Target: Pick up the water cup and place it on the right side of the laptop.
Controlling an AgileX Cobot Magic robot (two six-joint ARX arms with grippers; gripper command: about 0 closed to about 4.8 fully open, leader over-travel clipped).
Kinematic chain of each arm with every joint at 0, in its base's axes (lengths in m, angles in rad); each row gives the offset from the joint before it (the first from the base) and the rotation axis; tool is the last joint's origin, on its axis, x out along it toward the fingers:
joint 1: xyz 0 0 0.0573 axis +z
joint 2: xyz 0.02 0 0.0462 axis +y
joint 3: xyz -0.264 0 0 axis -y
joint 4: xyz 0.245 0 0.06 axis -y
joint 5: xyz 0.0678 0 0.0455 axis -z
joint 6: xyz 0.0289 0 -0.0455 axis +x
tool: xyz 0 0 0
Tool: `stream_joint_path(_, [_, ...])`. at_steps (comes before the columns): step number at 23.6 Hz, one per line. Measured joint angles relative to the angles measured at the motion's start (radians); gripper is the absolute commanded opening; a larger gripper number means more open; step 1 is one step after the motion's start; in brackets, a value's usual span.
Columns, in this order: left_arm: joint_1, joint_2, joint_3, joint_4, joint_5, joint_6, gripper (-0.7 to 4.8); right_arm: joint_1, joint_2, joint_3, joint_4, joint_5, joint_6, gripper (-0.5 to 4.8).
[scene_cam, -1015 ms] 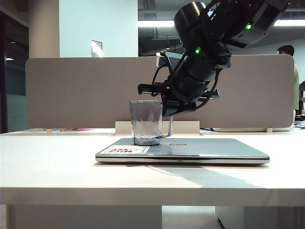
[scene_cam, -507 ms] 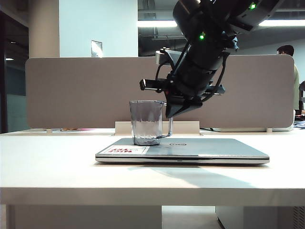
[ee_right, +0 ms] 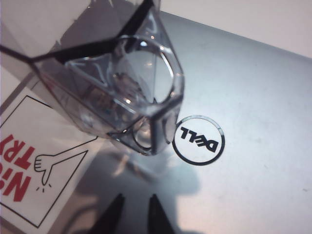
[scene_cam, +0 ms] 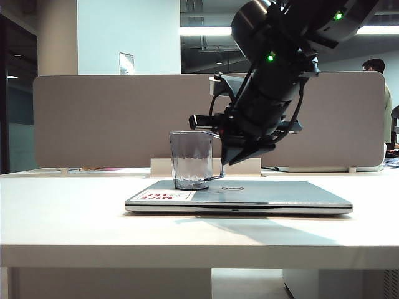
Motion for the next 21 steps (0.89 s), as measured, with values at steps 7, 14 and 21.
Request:
stream_joint_path(7, [0.0,0.0,0.0,0.0,0.0,0.0,-0.04,-0.004,0.004,-0.004,0.068,0.001,0.021,2.01])
stream_joint_path(14, [0.0,0.0,0.0,0.0,0.0,0.0,-0.04,-0.004,0.068,-0.003,0.118,0.0,0.04,2.25])
stream_joint_path(21, [0.0,0.0,0.0,0.0,0.0,0.0,-0.04,-0.005,0.124,-0.003,0.238,0.021,0.053,2.01])
